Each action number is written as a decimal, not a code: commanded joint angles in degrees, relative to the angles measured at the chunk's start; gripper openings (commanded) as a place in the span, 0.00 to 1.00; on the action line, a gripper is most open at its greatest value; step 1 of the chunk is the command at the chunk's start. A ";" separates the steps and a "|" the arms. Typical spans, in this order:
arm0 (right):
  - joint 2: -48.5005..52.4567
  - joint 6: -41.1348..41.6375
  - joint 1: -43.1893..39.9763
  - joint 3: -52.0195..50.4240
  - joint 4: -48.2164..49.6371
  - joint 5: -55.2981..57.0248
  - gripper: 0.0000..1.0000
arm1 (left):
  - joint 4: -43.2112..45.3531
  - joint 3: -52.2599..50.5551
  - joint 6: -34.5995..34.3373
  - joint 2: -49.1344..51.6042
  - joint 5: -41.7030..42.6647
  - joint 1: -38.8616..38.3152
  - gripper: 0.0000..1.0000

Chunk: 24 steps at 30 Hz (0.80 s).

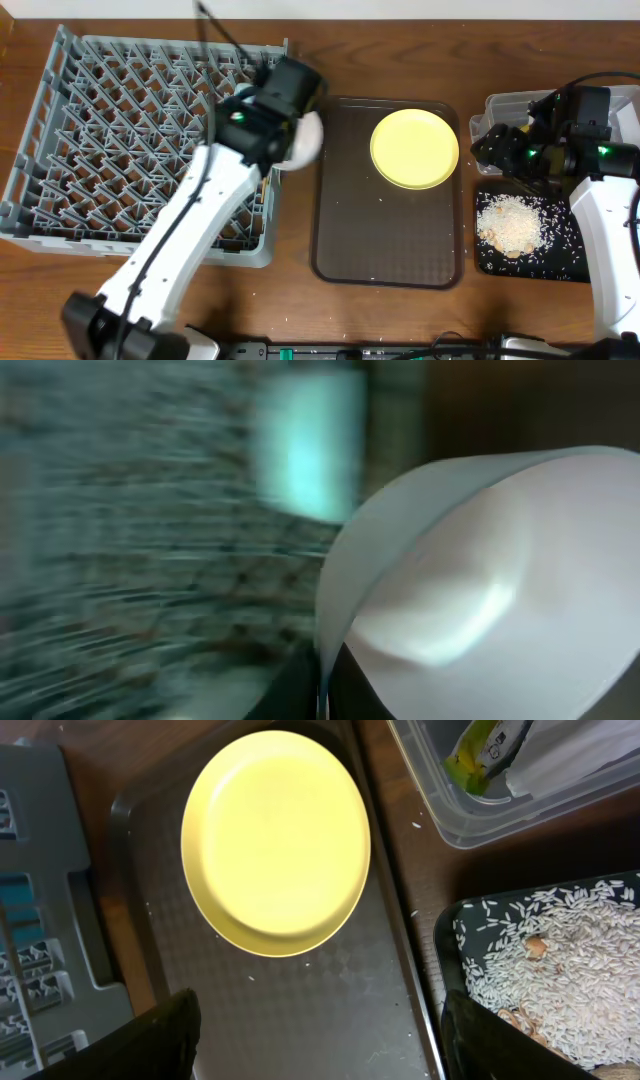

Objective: Sort waste into correct bins and load items into the dishwasher
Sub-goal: 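Carry the white bowl left and set it upright in the rack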

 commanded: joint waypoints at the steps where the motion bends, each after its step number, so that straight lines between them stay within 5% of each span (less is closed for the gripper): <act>1: 0.13 0.07 -0.17 0.48 0.00 0.22 0.75 | -2.62 0.02 -1.09 0.57 -23.58 1.46 0.07; 8: 0.13 0.07 -0.17 0.48 0.02 0.22 0.76 | -5.57 -4.42 -5.35 1.68 -38.58 1.73 0.08; 17: 0.13 0.07 -0.17 0.48 0.04 0.22 0.76 | -5.95 -16.28 -18.99 2.58 -38.07 1.66 0.08; 24: 0.13 0.07 -0.17 0.48 0.37 0.20 0.76 | -1.81 -17.75 -20.28 4.59 -31.19 0.68 0.07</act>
